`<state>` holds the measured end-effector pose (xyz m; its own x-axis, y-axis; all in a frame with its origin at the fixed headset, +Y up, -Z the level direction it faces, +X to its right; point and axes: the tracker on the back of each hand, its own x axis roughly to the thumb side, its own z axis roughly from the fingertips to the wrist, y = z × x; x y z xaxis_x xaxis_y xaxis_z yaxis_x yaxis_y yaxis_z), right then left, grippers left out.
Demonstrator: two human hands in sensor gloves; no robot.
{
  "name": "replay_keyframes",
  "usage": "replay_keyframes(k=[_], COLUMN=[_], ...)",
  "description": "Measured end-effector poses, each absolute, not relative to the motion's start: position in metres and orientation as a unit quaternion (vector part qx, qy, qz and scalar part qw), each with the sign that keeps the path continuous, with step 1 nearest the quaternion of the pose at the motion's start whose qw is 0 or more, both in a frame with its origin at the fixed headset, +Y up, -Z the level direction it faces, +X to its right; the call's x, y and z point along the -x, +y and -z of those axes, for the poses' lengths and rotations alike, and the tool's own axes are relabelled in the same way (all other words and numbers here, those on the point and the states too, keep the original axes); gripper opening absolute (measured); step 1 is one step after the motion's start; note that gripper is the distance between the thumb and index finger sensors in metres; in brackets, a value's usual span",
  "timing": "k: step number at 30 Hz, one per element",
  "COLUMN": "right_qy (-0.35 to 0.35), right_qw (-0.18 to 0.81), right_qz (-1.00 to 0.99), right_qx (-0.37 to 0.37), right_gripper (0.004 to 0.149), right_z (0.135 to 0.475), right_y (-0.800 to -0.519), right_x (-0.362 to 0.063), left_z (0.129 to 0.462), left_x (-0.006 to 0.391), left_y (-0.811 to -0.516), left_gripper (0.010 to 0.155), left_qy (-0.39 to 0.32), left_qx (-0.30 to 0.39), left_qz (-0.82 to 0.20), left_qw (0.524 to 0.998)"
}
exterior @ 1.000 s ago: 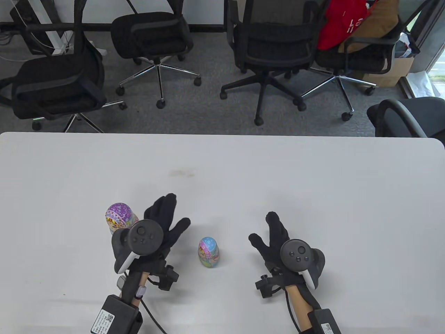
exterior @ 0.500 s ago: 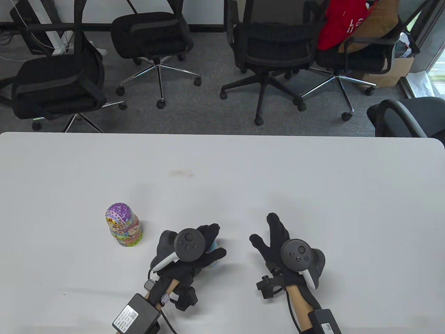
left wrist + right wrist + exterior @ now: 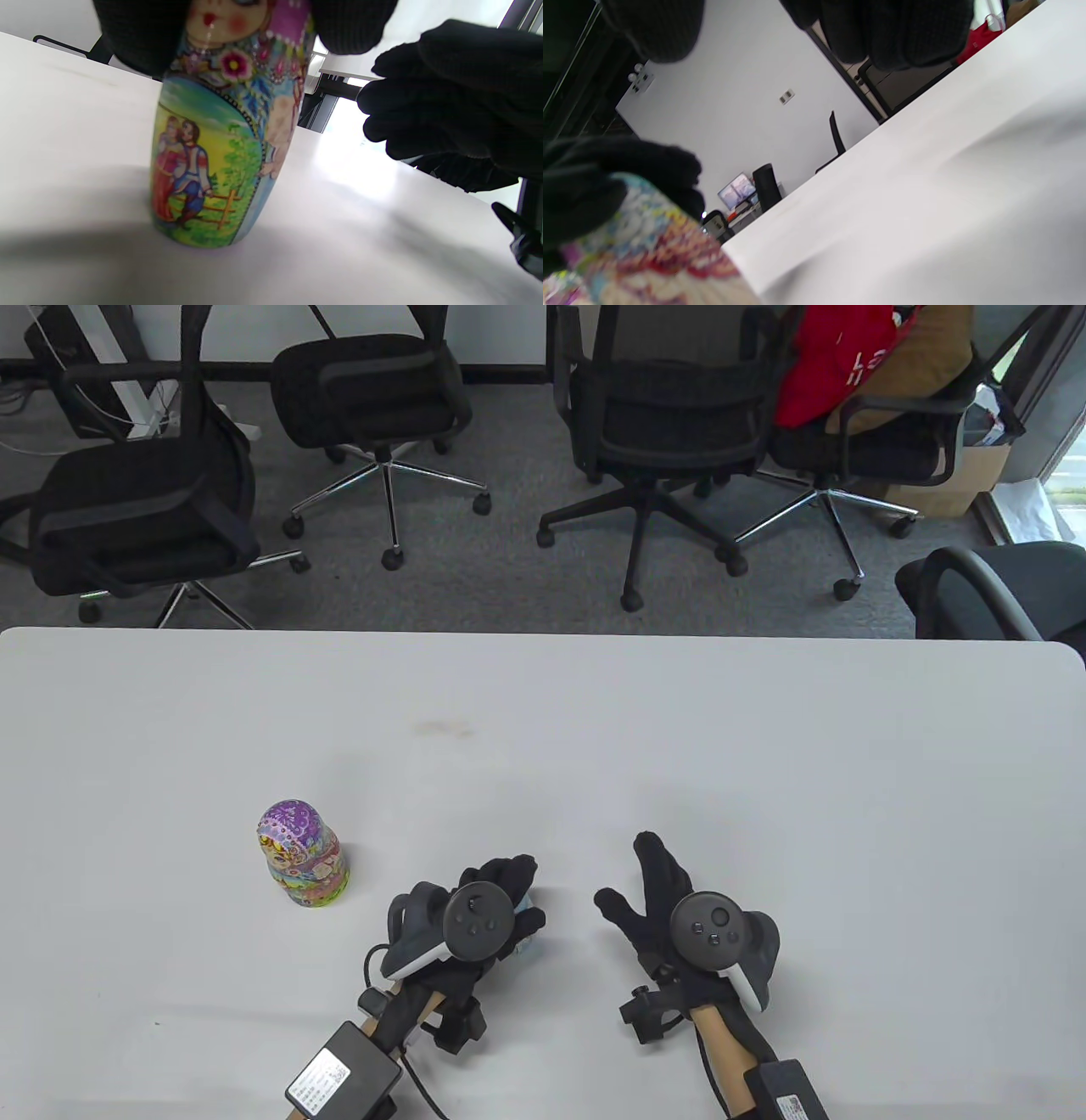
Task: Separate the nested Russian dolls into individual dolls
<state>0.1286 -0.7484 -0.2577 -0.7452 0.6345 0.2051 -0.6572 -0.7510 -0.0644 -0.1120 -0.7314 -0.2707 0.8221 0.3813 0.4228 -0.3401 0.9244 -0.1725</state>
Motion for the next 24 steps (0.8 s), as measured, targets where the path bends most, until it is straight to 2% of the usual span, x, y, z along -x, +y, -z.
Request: replay_keyframes(k=[8,12,16,18,21,24], right_qy=[0.012,0.012,0.008,0.0,-0.027,-0.063], right_qw=[0.314,0.314,0.349,0.363,0.345,0.297], right_qz=[-0.929,-0.923,-0.908,-0.905,-0.914,-0.931], right_qx=[-0.198,-0.224,-0.233,-0.223,-0.211,-0.204], right_gripper=[0.102,0.108,0.107,0.103,0.093,0.094], right_z=[0.252,0.248,0.245,0.243,0.242,0.238], right_y=[-0.75,-0.749,-0.749,-0.749,-0.748,-0.745], right_x=[-0.095,-0.083,-0.078,-0.078,-0.077,-0.072], left_z=[0.266,0.263,0.26,0.26,0.261,0.261], left_x=[0.119,0.118,0.114,0.114,0.114,0.112], left_y=[-0.708,-0.701,-0.699,-0.7,-0.704,-0.706], left_gripper=[0.067,0.066,0.066,0.066,0.065,0.066], left_qy=[-0.256,-0.274,-0.288,-0.288,-0.287,-0.285], left_qx=[0.021,0.029,0.043,0.044,0.049,0.047], left_qz=[-0.283,-0.337,-0.388,-0.385,-0.39,-0.377], left_qw=[0.924,0.9,0.874,0.876,0.873,0.88])
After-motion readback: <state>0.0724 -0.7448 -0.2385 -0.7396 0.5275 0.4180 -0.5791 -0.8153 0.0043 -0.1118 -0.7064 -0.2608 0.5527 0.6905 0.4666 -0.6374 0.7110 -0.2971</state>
